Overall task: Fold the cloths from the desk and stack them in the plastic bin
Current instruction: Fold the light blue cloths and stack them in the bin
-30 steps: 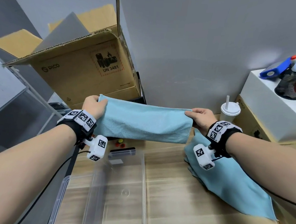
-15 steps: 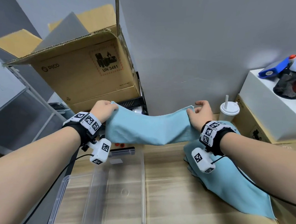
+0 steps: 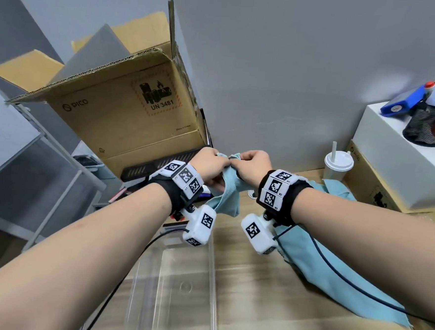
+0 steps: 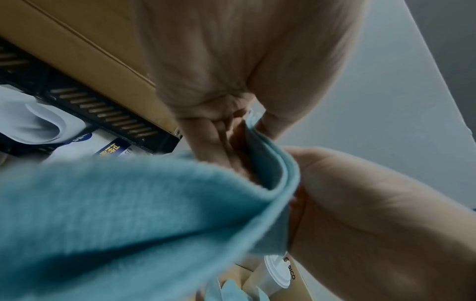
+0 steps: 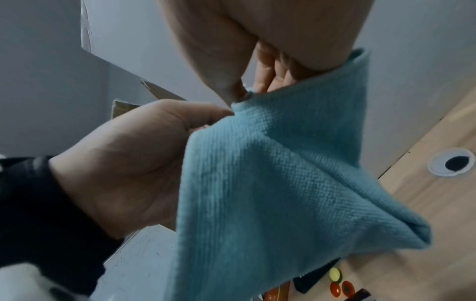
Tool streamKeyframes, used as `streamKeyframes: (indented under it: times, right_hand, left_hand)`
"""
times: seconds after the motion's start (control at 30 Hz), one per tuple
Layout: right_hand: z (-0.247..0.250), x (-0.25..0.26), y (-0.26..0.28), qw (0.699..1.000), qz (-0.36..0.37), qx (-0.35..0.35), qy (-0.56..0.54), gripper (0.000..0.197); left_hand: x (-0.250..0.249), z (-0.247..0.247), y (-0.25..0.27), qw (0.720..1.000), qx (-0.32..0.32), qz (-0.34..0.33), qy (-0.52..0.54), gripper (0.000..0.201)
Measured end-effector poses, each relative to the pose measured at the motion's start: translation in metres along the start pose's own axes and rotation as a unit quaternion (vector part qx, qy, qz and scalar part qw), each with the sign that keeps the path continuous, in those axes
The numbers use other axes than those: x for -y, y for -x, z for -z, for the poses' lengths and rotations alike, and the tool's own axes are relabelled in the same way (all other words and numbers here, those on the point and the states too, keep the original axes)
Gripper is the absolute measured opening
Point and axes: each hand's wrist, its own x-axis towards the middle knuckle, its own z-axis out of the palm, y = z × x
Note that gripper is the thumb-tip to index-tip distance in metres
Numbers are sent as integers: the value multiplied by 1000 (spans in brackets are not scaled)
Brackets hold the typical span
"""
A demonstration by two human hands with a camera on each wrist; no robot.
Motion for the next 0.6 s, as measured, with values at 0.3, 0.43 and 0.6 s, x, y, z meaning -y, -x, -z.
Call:
streamKeyframes:
  times: [0.3,0.43,0.6]
  right_hand:
    - [4,8,8,997,11,64,-47,9]
    - [8,10,11,993,-2,116,-22,11]
    - [21,13,9,982,-47,179,-46,31]
  left_hand:
    - [11,-3,-6,996,-72,2,-55,11]
    - [6,-3,-7,999,-49,9,12,31]
    - [13,6,0,992,111,-22,63,43]
